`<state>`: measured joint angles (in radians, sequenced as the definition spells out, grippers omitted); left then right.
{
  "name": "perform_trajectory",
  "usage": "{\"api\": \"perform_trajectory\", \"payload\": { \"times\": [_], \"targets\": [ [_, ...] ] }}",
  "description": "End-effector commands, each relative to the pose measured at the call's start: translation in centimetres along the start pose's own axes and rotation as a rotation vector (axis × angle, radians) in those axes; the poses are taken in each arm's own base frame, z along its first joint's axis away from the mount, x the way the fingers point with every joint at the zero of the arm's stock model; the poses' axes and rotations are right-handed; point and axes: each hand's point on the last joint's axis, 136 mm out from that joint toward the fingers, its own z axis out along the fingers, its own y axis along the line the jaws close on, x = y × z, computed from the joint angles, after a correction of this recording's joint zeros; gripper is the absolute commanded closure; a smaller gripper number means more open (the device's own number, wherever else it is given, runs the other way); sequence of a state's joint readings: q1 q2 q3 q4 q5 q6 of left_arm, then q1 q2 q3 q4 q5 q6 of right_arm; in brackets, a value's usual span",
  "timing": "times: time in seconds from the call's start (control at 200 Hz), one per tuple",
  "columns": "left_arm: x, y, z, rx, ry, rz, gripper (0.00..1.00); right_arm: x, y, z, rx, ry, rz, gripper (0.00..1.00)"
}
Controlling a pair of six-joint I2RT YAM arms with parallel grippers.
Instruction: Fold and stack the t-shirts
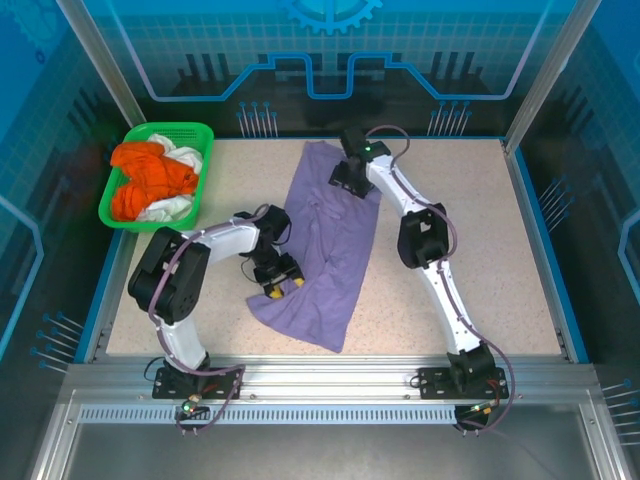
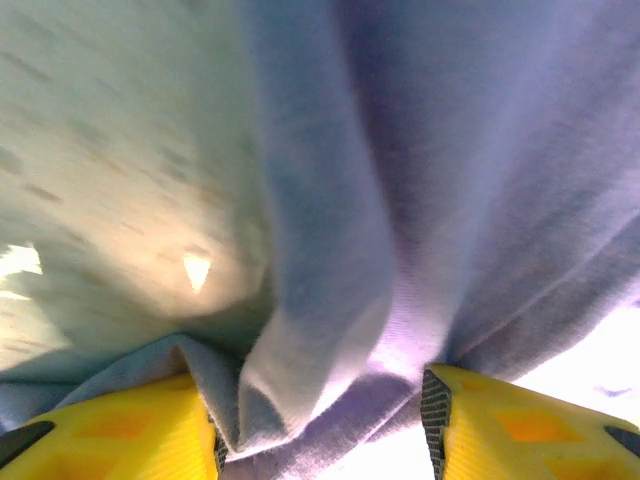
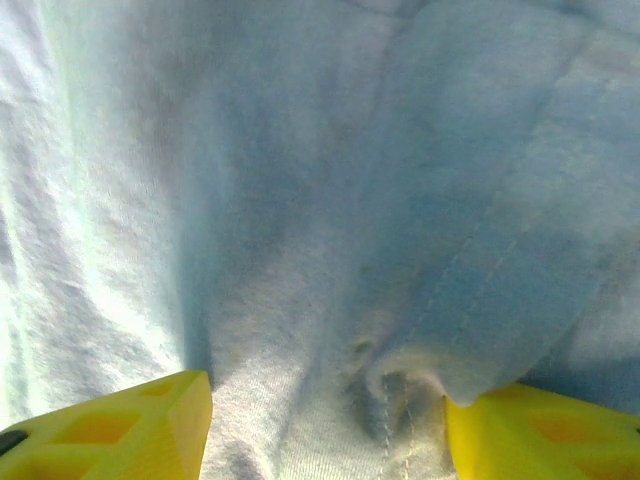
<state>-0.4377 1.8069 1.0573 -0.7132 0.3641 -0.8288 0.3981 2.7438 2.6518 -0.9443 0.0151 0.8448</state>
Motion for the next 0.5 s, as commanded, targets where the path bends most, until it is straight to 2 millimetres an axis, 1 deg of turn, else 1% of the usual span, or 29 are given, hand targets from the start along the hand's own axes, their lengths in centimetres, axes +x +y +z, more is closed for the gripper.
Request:
{"api": "perform_trajectory", "payload": {
  "times": [0.0, 0.075, 0.13, 0.17, 0.25, 0.315, 0.34, 0.4, 0.445, 0.495],
  "targets": [
    [2.1, -1.2, 1.6, 0.040, 0.071, -0.075, 0.45, 4.0, 1.2, 4.5, -0.065, 0.121, -0.036, 0.36],
    [2.1, -2.2, 1.3, 0.043, 0.054, -0.058, 0.44, 4.2, 2.2, 5.0, -0.113, 0.130, -0.046, 0.35],
    [1.9, -2.7, 1.0, 0.034, 0.040, -0.052, 0.44, 3.8, 2.6, 4.9, -0.142, 0.130, -0.036, 0.35],
    [1.7, -3.0, 0.8, 0.036, 0.037, -0.056, 0.44, 3.2, 2.7, 4.6, -0.158, 0.123, -0.023, 0.35],
    [1.6, -3.9, 0.1, 0.043, 0.034, -0.060, 0.44, 1.2, 2.7, 3.6, -0.182, 0.084, -0.014, 0.33],
    [1.5, -4.9, -1.3, 0.058, 0.013, -0.046, 0.42, -0.5, 2.8, 2.4, -0.221, 0.060, 0.004, 0.32],
    [1.5, -5.2, -2.2, 0.057, -0.003, -0.036, 0.40, -1.3, 2.9, 1.6, -0.241, 0.049, 0.012, 0.31],
    [1.0, -6.0, -4.9, 0.053, -0.072, 0.001, 0.36, -3.1, 3.5, -0.6, -0.287, 0.019, 0.013, 0.29],
    [0.5, -6.2, -7.1, 0.034, -0.131, 0.017, 0.34, -4.4, 4.2, -3.1, -0.321, -0.012, 0.007, 0.28],
    [-0.8, -6.2, -9.4, 0.019, -0.200, 0.018, 0.33, -5.5, 4.7, -5.8, -0.345, -0.049, -0.011, 0.28]
  ]
}}
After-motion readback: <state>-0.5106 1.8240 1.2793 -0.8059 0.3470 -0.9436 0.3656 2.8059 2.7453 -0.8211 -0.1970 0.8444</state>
